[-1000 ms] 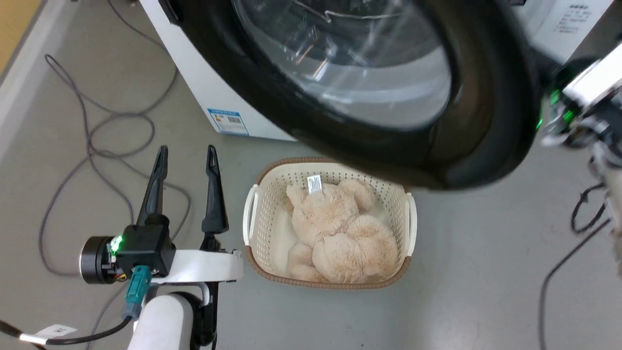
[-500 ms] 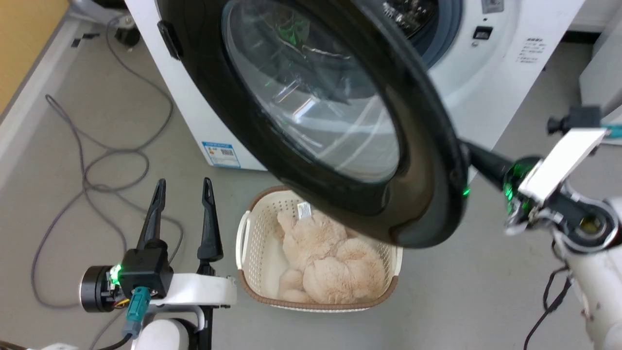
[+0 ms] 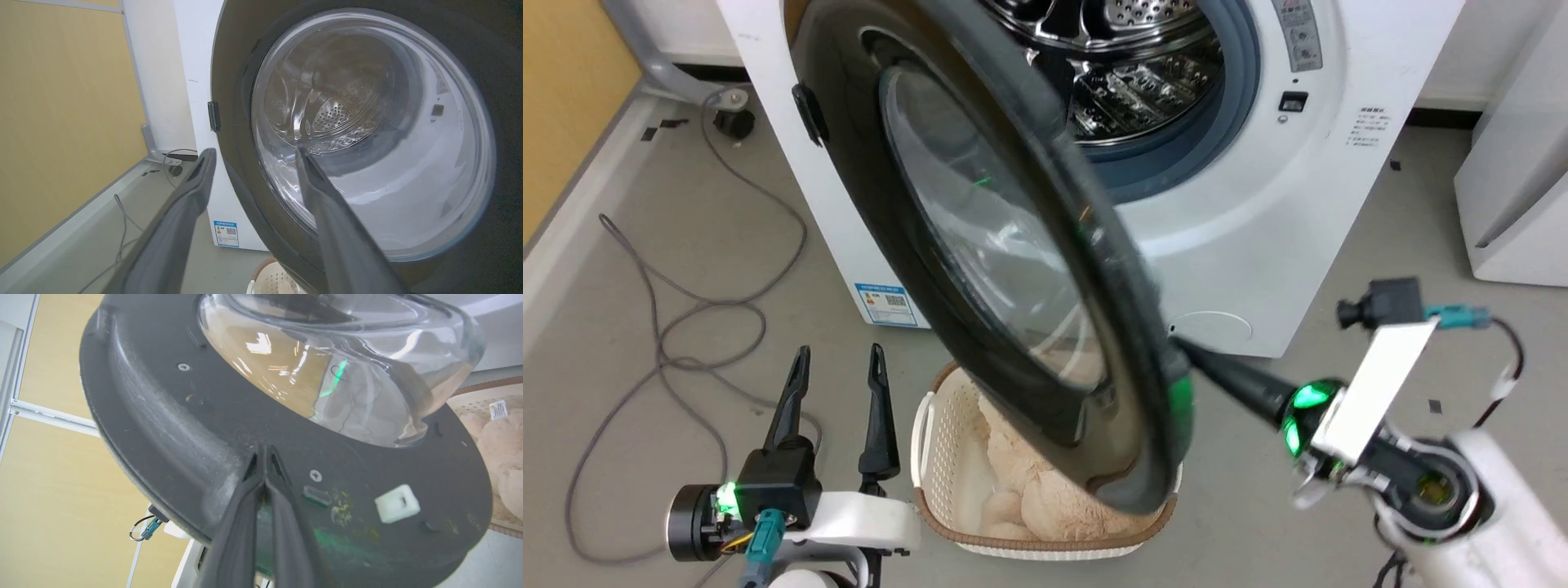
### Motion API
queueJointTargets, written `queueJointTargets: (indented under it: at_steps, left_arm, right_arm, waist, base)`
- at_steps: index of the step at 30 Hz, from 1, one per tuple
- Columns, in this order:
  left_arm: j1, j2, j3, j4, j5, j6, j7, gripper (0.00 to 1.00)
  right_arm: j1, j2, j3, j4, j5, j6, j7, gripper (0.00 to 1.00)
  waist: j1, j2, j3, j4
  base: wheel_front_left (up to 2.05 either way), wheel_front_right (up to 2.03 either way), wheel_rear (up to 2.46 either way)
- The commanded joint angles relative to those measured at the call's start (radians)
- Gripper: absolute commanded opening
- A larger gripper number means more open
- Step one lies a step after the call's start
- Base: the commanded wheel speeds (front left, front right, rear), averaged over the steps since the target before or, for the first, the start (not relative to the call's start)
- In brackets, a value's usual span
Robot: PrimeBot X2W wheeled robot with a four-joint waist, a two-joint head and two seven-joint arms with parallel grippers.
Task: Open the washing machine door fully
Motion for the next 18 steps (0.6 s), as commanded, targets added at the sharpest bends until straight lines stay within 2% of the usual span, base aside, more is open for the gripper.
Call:
queueJointTargets:
  at_steps: [1, 12, 15, 18]
  left_arm:
    - [0.015, 0.001, 0.002, 0.005, 0.007, -0.006, -0.004, 1.0]
    - [0.042, 0.001, 0.007, 0.019, 0.009, -0.009, -0.004, 1.0]
    - [0.044, 0.001, 0.005, 0.02, 0.009, -0.008, -0.004, 1.0]
    - [0.047, 0.001, 0.006, 0.023, 0.01, -0.008, -0.004, 1.0]
  right_arm:
    - [0.033, 0.014, 0.015, -0.027, -0.004, 0.005, 0.002, 0.0]
    - [0.158, 0.086, 0.142, -0.128, -0.031, 0.005, 0.008, 0.0]
    - [0.176, 0.103, 0.156, -0.135, -0.038, 0.005, -0.01, 0.0]
    - [0.196, 0.113, 0.137, -0.147, -0.056, 0.005, -0.074, 0.0]
  waist:
    - [0.0001, 0.0, -0.008, -0.001]
    - [0.0001, 0.0, -0.037, -0.015]
    - [0.0001, 0.0, -0.038, -0.021]
    - [0.0001, 0.0, -0.044, -0.025]
  base:
    - [0.0, 0.0, 0.0]
    - [0.0, 0.0, 0.0]
    - [0.0, 0.0, 0.0]
    - [0.0, 0.0, 0.0]
